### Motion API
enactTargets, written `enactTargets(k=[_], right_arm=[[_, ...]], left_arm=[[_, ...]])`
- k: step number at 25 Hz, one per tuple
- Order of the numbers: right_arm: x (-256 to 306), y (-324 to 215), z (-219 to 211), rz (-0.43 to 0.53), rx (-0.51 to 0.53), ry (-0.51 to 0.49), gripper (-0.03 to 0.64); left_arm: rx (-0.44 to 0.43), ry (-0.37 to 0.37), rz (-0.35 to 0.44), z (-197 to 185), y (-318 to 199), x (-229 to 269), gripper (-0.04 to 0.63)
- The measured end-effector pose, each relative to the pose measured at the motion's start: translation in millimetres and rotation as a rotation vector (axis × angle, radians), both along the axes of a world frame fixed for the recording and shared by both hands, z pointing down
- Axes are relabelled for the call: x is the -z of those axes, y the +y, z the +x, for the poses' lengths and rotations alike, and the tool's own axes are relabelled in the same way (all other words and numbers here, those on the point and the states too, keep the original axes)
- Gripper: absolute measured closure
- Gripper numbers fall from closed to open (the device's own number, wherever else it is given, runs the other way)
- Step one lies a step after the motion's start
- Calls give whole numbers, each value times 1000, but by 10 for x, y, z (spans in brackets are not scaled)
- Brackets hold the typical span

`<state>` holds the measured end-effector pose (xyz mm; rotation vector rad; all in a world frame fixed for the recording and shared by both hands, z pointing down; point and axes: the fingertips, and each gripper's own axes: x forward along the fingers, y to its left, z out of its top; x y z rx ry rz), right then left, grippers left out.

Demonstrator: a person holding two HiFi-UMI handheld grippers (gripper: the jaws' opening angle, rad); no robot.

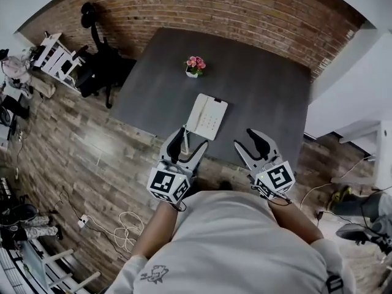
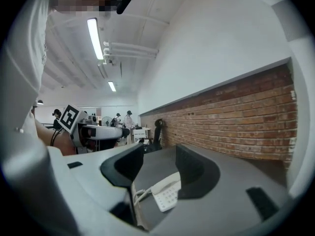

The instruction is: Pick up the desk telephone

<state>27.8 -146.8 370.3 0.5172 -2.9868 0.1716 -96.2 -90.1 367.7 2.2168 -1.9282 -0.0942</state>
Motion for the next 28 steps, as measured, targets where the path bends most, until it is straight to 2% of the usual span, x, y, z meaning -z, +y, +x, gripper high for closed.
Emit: enactTargets(k=[7, 11, 15, 21, 28], right_arm=[[-121, -248, -391, -5, -119, 60, 405], [-194, -308, -721, -24, -186, 76, 405], [-256, -351, -960, -43, -260, 80, 405], [-349, -360, -1172, -60, -381, 92, 405], [-477, -282, -1276, -92, -452, 113, 407]], left_arm=[[-152, 36, -20, -417, -408, -145, 250], [-282, 24, -51, -619, -548, -236, 239], [-356, 33, -58, -898, -668, -274, 239], [-479, 38, -85, -1186, -773, -396, 239], [-585, 48, -129, -1286, -845, -557, 241]])
